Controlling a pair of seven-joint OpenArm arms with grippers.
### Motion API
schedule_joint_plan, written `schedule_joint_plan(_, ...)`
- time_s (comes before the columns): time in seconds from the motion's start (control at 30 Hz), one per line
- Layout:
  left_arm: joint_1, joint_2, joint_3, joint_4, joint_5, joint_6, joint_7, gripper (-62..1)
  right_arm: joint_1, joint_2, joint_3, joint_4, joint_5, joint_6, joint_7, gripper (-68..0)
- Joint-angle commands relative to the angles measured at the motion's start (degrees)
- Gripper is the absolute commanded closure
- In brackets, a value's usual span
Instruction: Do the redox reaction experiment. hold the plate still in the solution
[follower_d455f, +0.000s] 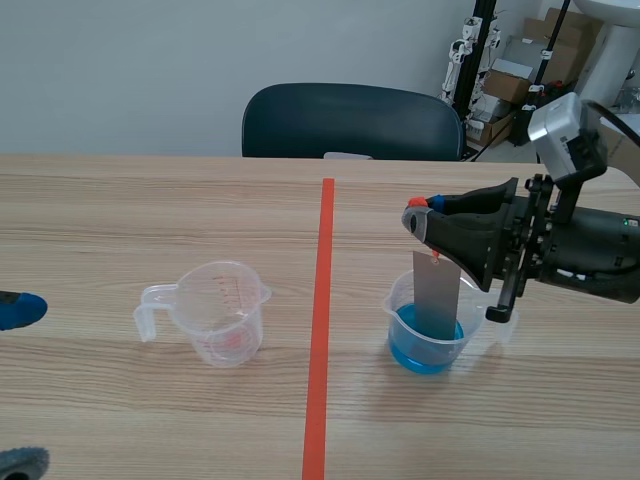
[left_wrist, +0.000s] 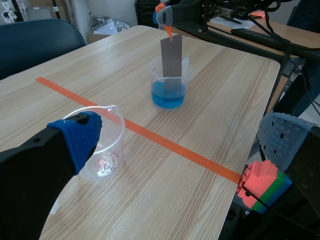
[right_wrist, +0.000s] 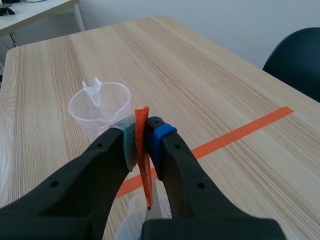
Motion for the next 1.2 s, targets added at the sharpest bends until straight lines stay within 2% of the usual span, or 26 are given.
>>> schedule_joint_plan(0.0,-0.02,0.11,-0.74,1.03,-0.39,-0.22,-0.96,-62.3,-0.11,0.79,0.44,0.09,-0.22,0.68,0.61,0.3)
schedule_joint_plan(1.17,-0.02,0.11,-0.74,1.03,-0.42,-0.22,-1.01,-62.3,-0.11,0.79,0.44,0.09,-0.22,0.68,0.61,0.2)
